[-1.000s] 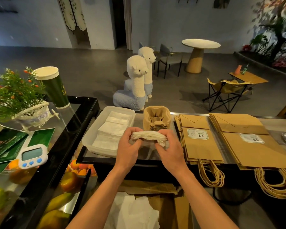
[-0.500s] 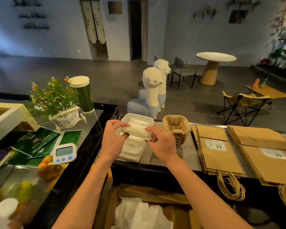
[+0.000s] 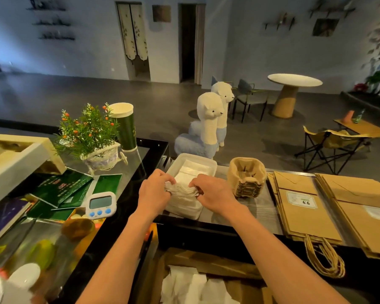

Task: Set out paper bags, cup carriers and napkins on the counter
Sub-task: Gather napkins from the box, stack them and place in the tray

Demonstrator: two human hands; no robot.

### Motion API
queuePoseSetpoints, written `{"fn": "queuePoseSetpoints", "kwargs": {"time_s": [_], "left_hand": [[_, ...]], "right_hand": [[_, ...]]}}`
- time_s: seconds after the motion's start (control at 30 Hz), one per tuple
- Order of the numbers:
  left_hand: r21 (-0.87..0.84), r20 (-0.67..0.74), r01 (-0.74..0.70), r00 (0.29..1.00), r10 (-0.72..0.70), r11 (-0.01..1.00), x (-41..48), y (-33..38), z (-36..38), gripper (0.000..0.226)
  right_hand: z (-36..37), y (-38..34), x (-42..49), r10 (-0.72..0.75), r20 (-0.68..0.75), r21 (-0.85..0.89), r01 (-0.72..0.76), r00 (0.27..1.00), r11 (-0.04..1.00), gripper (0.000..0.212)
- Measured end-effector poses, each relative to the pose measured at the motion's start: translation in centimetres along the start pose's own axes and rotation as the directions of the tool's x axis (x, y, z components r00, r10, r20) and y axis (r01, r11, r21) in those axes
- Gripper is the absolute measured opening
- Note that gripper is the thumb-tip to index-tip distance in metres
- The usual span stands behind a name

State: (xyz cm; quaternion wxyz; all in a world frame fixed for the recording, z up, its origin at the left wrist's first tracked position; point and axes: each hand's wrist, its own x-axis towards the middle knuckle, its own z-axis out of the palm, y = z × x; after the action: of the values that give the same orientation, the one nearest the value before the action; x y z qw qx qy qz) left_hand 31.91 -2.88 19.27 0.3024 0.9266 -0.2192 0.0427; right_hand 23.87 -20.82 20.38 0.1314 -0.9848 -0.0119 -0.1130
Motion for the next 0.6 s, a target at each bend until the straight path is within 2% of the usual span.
{"fn": "queuePoseSetpoints", "kwargs": {"time_s": [0.27,0.33,0.47,0.6], "left_hand": [[0.096,-0.035,-0.097,0.994,0.101,0.991,0.7,-0.3,0.5,0.036],[0.117,-0.013,-0.080,0.997,0.082,0.990,0.6,-0.4,0.7,0.032],[0.180,0.052,-0.066,0.997,0.057,0.981,1.1,-0.2,0.4,0.031],[0.204,0.058,-0.083,0.996,0.072,0.975,1.5,0.2,0.6,0.034]], "right_hand": [[1.1,0.2,-0.2,-0.033,-0.156,0.058,0.043,0.987,0.997,0.030],[1.0,0.2,0.0,-0.034,-0.095,0.007,0.035,0.995,0.999,0.030],[0.0,-0.1,1.0,-0.004,0.116,-0.080,0.013,0.993,0.997,0.034],[-0.4,-0.4,1.4,0.010,0.163,-0.119,0.010,0.987,0.993,0.035]]}}
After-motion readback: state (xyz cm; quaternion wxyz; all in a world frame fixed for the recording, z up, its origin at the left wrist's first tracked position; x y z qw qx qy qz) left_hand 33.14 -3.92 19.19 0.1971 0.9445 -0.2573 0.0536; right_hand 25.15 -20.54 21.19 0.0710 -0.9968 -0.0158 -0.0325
